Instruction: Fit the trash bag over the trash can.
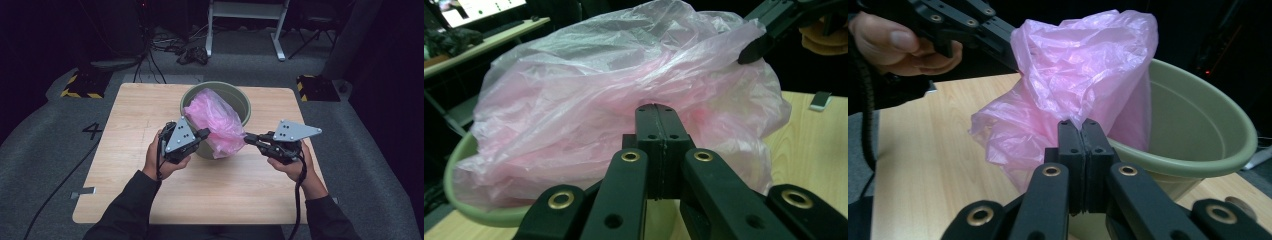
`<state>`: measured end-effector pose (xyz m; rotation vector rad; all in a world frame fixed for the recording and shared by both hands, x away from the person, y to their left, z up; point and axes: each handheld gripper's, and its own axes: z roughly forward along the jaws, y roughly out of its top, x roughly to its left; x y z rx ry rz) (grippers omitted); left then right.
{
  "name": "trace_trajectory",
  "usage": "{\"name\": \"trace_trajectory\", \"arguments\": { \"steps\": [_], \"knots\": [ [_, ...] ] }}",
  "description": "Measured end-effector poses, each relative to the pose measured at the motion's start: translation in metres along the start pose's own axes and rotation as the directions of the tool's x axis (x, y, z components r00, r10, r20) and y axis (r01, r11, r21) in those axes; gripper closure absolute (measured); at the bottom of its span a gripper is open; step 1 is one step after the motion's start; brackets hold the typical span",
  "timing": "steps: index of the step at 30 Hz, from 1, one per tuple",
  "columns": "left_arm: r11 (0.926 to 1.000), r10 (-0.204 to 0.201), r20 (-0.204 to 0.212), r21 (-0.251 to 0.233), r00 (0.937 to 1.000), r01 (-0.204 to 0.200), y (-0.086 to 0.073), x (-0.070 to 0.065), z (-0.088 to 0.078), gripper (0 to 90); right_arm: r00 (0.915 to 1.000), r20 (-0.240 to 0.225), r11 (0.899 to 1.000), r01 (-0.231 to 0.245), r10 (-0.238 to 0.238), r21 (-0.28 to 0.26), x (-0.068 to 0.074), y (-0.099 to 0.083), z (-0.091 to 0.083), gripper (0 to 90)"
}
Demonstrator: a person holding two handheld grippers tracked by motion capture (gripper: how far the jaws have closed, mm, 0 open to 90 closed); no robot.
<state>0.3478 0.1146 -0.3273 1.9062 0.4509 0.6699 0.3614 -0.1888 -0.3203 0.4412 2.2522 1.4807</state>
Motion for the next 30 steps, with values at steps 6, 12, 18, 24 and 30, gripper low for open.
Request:
{"name": "trace_trajectory", "arguments": {
  "steps": [6, 12, 18, 24, 30],
  "knots": [
    [0.9999, 0.004, -0.011, 0.013, 0.9999, -0.004, -0.003, 0.008, -0.013, 88.9, 0.9996, 0.027, 1.000, -0.004, 0.004, -0.007, 0.000, 0.000, -0.001, 90.0],
    [0.9983, -0.058, -0.026, -0.007, 0.9980, 0.058, -0.008, 0.012, -0.023, 74.6, 0.9994, 0.025, 1.000, -0.024, 0.024, -0.010, -0.001, 0.000, 0.000, 90.0],
    [0.9987, -0.048, 0.035, -0.017, 0.9982, 0.048, -0.003, -0.025, -0.024, 43.3, 0.9984, 0.053, 1.000, -0.021, 0.021, -0.004, 0.003, 0.003, 0.005, 90.0],
    [0.9970, -0.077, 0.038, 0.013, 0.9963, 0.077, -0.004, -0.044, -0.010, 39.5, 0.9980, 0.044, 0.999, -0.045, 0.046, -0.015, 0.003, 0.004, 0.007, 90.0],
    [0.9961, -0.061, -0.069, 0.059, 0.9958, 0.065, -0.011, -0.051, 0.007, 48.8, 0.9976, 0.034, 0.998, -0.059, 0.060, -0.019, 0.004, 0.004, 0.006, 89.8]
  ]
}}
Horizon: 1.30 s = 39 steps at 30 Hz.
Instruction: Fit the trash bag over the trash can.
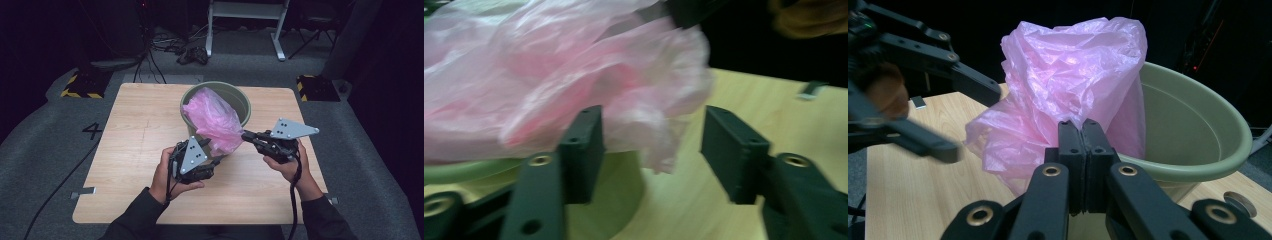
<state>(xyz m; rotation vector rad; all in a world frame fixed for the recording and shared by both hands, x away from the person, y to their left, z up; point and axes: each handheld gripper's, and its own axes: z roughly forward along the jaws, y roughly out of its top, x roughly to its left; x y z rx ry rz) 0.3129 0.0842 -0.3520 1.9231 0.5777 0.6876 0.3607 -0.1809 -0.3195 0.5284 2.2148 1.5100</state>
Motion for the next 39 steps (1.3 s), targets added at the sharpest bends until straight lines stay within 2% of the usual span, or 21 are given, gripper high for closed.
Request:
{"name": "trace_trajectory", "arguments": {
  "steps": [3, 5, 7, 8, 10, 12, 14, 15, 19, 21, 24, 26, 29, 31, 32, 33, 34, 36, 38, 39],
  "knots": [
    [0.9995, 0.031, -0.042, 0.012, 0.9986, -0.031, -0.002, 0.004, 0.000, 67.5, 1.0000, -0.003, 1.000, -0.001, 0.001, 0.000, 0.000, -0.001, -0.002, 89.3],
    [0.9984, 0.046, -0.066, 0.036, 0.9967, -0.044, -0.005, 0.008, 0.001, 76.3, 1.0000, 0.000, 1.000, -0.002, 0.002, -0.002, 0.000, -0.001, -0.004, 87.7],
    [0.9987, 0.039, -0.047, 0.036, 0.9981, -0.037, -0.008, 0.013, 0.000, 85.2, 1.0000, 0.004, 1.000, -0.002, 0.002, 0.000, 0.000, -0.002, -0.005, 81.7],
    [0.9983, 0.048, -0.039, 0.036, 0.9981, -0.047, -0.009, 0.015, -0.001, 88.4, 0.9999, 0.015, 1.000, 0.002, -0.002, 0.003, 0.001, -0.002, -0.006, 74.5],
    [0.9973, 0.061, -0.030, 0.043, 0.9977, -0.060, -0.010, 0.017, -0.003, 89.6, 0.9997, 0.021, 1.000, 0.013, -0.013, 0.017, 0.002, 0.000, -0.005, 64.1],
    [0.9969, 0.067, -0.021, 0.043, 0.9976, -0.066, -0.011, 0.018, -0.004, 89.8, 0.9985, 0.053, 1.000, 0.011, -0.013, 0.026, 0.002, 0.003, -0.003, 49.8],
    [0.9974, 0.063, -0.005, 0.036, 0.9980, -0.063, -0.011, 0.019, -0.005, 89.8, 0.9981, 0.060, 0.999, 0.007, -0.009, 0.039, 0.003, 0.006, 0.000, 47.5],
    [0.9978, 0.060, 0.000, 0.028, 0.9982, -0.060, -0.011, 0.019, -0.005, 89.8, 0.9970, 0.074, 0.999, 0.019, -0.022, 0.042, 0.003, 0.008, 0.002, 48.3],
    [0.9975, 0.067, 0.006, 0.023, 0.9977, -0.067, -0.012, 0.020, -0.006, 89.8, 0.9937, 0.086, 0.996, 0.066, -0.072, 0.062, 0.007, 0.012, 0.007, 81.0],
    [0.9972, 0.070, 0.002, 0.026, 0.9975, -0.070, -0.014, 0.023, -0.008, 89.9, 0.9936, 0.089, 0.996, 0.064, -0.069, 0.063, 0.005, 0.012, 0.006, 89.9],
    [0.9979, 0.063, 0.001, 0.018, 0.9980, -0.063, -0.017, 0.029, -0.013, 90.0, 0.9941, 0.107, 0.999, 0.015, -0.019, 0.040, -0.001, 0.010, 0.002, 90.0],
    [0.9988, 0.047, 0.006, 0.011, 0.9989, -0.047, -0.019, 0.033, -0.018, 90.0, 0.9915, 0.129, 0.999, -0.021, 0.018, 0.028, -0.006, 0.008, -0.002, 90.0],
    [0.9995, 0.032, 0.014, -0.008, 0.9994, -0.032, -0.022, 0.038, -0.023, 90.0, 0.9917, 0.108, 0.997, -0.071, 0.070, 0.005, -0.012, 0.004, -0.006, 90.0],
    [0.9994, 0.034, 0.017, -0.008, 0.9993, -0.034, -0.023, 0.039, -0.025, 89.9, 0.9917, 0.102, 0.997, -0.081, 0.079, 0.008, -0.011, 0.002, -0.005, 90.0],
    [0.9993, 0.036, 0.020, -0.008, 0.9991, -0.036, -0.024, 0.038, -0.025, 89.0, 0.9923, 0.097, 0.997, -0.078, 0.077, 0.006, -0.009, 0.001, -0.004, 90.0],
    [0.9993, 0.036, 0.019, -0.005, 0.9992, -0.036, -0.024, 0.038, -0.025, 84.2, 0.9931, 0.086, 0.997, -0.080, 0.080, 0.000, -0.008, 0.000, -0.004, 89.8],
    [0.9994, 0.032, 0.016, -0.010, 0.9994, -0.032, -0.024, 0.037, -0.025, 75.1, 0.9933, 0.081, 0.997, -0.082, 0.082, -0.004, -0.007, -0.001, -0.004, 89.8],
    [0.9997, -0.002, 0.018, -0.026, 0.9998, 0.003, -0.020, 0.035, -0.027, 51.0, 0.9935, 0.092, 0.998, -0.068, 0.068, 0.001, -0.004, -0.001, -0.002, 90.0],
    [0.9982, -0.022, 0.055, -0.054, 0.9983, 0.025, -0.014, 0.033, -0.030, 42.1, 0.9945, 0.082, 0.998, -0.067, 0.066, 0.009, -0.002, -0.002, -0.001, 90.0],
    [0.9980, -0.016, 0.048, -0.060, 0.9987, 0.019, -0.011, 0.029, -0.031, 37.6, 0.9945, 0.084, 0.998, -0.063, 0.062, 0.012, -0.001, -0.002, 0.000, 90.0]
  ]
}}
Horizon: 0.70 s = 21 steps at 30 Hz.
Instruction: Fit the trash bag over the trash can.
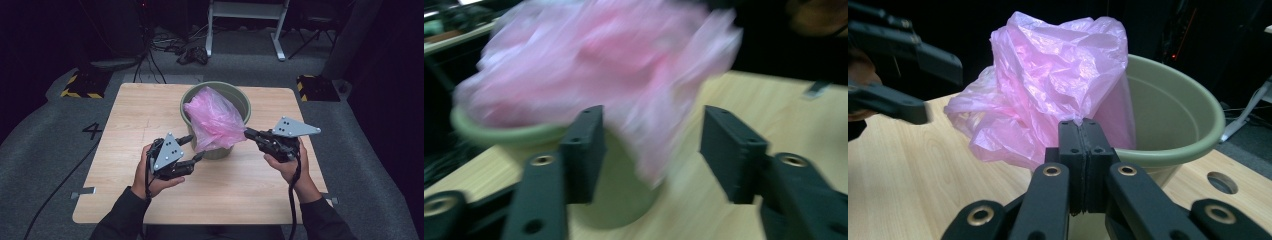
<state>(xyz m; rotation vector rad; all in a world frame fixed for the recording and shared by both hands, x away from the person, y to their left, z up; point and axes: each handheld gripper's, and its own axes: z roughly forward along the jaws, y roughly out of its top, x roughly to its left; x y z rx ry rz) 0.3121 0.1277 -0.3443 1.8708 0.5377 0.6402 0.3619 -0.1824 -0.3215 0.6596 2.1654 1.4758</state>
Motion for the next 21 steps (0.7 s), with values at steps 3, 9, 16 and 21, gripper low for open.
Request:
{"name": "trace_trajectory", "arguments": {
  "steps": [3, 9, 16, 21],
  "knots": [
    [0.9991, 0.041, -0.007, 0.012, 0.9991, -0.041, 0.010, -0.009, 0.004, 34.7, 0.9999, -0.008, 1.000, -0.015, 0.015, 0.004, 0.001, -0.001, 0.003, 67.4],
    [0.9959, 0.066, -0.043, 0.066, 0.9969, -0.063, 0.017, -0.006, 0.020, 55.4, 0.9975, 0.049, 0.999, 0.049, -0.050, 0.022, 0.003, 0.003, 0.002, 34.5],
    [0.9891, 0.108, -0.042, 0.105, 0.9932, -0.103, 0.013, 0.002, 0.028, 79.5, 0.9856, 0.039, 0.986, 0.163, -0.165, 0.039, 0.006, 0.023, 0.009, 45.2],
    [0.9869, 0.130, -0.042, 0.102, 0.9906, -0.126, 0.009, 0.005, 0.027, 90.0, 0.9856, 0.033, 0.984, 0.163, -0.166, 0.074, 0.002, 0.026, 0.018, 83.5]
  ]
}}
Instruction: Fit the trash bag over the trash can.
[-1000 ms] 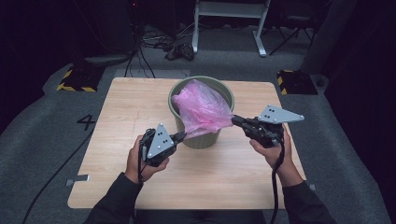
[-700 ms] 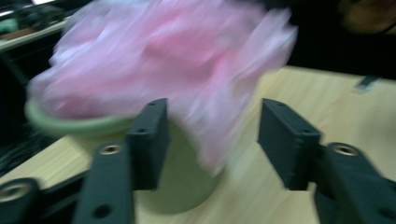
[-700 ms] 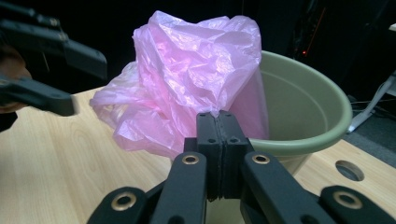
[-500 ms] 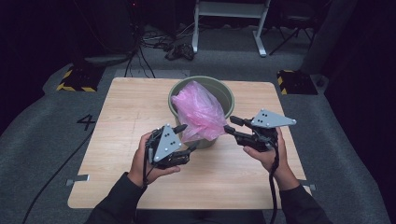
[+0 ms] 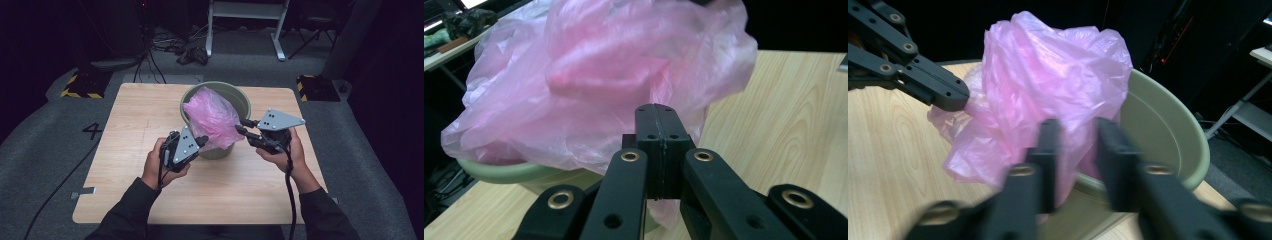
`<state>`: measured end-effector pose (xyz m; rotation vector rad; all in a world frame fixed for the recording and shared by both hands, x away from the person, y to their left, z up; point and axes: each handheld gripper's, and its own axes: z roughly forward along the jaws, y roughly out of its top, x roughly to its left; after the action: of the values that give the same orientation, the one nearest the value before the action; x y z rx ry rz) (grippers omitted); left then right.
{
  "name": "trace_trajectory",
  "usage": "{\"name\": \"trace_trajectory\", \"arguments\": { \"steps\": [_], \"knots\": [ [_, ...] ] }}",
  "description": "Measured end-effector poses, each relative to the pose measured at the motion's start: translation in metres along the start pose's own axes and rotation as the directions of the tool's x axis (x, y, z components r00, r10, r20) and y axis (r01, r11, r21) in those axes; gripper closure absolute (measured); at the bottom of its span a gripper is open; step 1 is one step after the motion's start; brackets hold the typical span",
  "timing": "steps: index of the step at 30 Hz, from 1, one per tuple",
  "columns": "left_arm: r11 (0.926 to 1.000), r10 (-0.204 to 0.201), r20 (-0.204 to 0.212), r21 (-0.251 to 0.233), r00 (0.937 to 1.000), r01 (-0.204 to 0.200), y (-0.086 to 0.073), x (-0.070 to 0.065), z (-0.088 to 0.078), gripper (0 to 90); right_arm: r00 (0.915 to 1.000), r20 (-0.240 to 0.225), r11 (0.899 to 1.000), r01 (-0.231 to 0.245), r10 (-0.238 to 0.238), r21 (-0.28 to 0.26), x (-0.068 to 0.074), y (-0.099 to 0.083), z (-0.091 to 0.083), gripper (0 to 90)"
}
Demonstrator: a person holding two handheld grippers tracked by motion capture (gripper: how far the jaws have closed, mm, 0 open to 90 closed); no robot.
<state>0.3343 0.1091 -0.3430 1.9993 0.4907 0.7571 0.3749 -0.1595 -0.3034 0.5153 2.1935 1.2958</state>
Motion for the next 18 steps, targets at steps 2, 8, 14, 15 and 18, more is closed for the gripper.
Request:
{"name": "trace_trajectory", "arguments": {
  "steps": [2, 8, 14, 15, 18],
  "knots": [
    [1.0000, 0.000, 0.001, -0.007, 1.0000, 0.000, -0.002, 0.002, -0.003, 90.0, 0.9993, 0.006, 0.999, -0.038, 0.038, -0.014, -0.003, -0.002, -0.003, 89.9],
    [0.9991, -0.031, -0.007, -0.028, 0.9995, 0.031, -0.010, 0.010, -0.011, 90.0, 0.9894, 0.045, 0.989, -0.135, 0.138, -0.058, -0.018, -0.015, -0.016, 90.0],
    [0.9969, -0.064, -0.009, -0.047, 0.9979, 0.064, -0.024, 0.017, -0.020, 90.0, 0.9647, 0.085, 0.967, -0.243, 0.249, -0.082, -0.032, -0.033, -0.028, 90.0],
    [0.9966, -0.067, -0.014, -0.049, 0.9976, 0.066, -0.026, 0.018, -0.022, 90.0, 0.9609, 0.081, 0.962, -0.258, 0.265, -0.088, -0.034, -0.037, -0.030, 90.0],
    [0.9926, -0.101, 0.001, -0.068, 0.9949, 0.101, -0.035, 0.022, -0.029, 90.0, 0.9547, 0.067, 0.955, -0.283, 0.290, -0.093, -0.035, -0.043, -0.033, 90.0]
  ]
}}
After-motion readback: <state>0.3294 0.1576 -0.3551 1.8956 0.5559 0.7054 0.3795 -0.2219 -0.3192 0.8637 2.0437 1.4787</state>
